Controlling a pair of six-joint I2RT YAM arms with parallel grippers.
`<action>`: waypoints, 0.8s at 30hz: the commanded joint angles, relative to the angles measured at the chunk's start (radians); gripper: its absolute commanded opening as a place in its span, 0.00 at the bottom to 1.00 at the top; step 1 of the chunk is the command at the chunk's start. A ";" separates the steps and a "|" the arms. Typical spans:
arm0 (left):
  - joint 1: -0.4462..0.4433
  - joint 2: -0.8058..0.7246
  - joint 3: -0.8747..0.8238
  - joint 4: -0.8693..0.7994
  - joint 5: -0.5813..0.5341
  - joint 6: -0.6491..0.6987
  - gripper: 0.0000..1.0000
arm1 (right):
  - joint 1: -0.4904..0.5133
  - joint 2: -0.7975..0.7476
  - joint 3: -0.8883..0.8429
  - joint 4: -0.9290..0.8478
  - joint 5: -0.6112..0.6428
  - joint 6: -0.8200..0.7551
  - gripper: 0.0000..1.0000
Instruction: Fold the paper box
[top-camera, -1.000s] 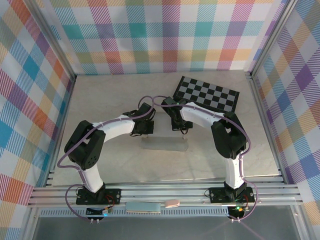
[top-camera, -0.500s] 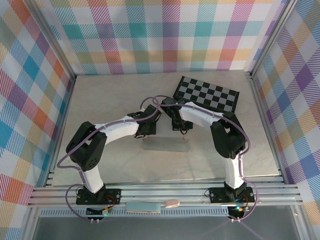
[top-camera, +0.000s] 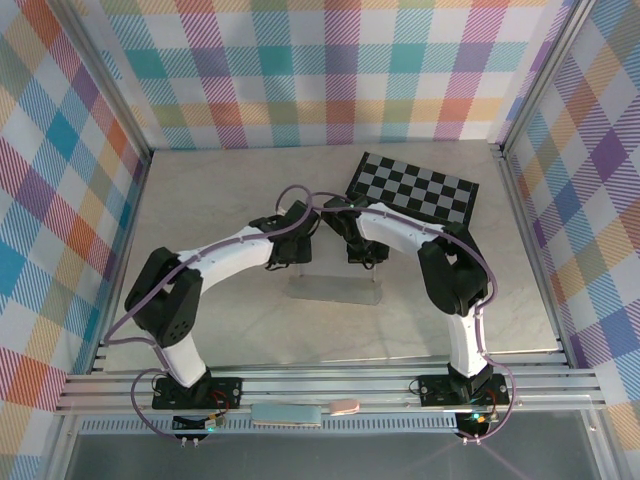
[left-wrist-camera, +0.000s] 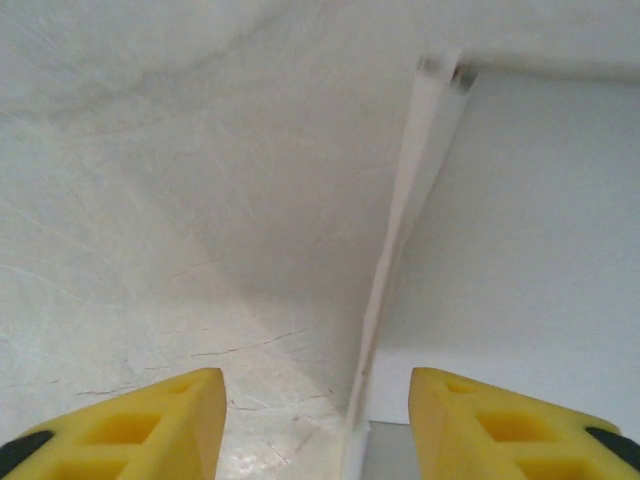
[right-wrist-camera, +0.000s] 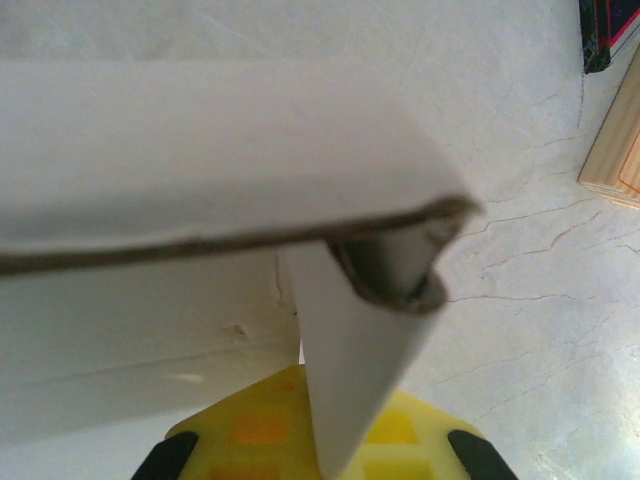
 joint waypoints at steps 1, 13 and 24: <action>0.031 -0.100 0.030 -0.061 0.044 -0.061 0.52 | -0.005 0.012 -0.005 -0.049 0.019 0.009 0.00; 0.087 -0.239 0.051 -0.149 0.060 -0.077 0.48 | -0.024 0.027 -0.014 -0.050 -0.045 0.023 0.00; 0.090 -0.271 0.124 -0.239 0.047 -0.084 0.47 | -0.095 0.064 0.027 -0.128 -0.245 0.216 0.00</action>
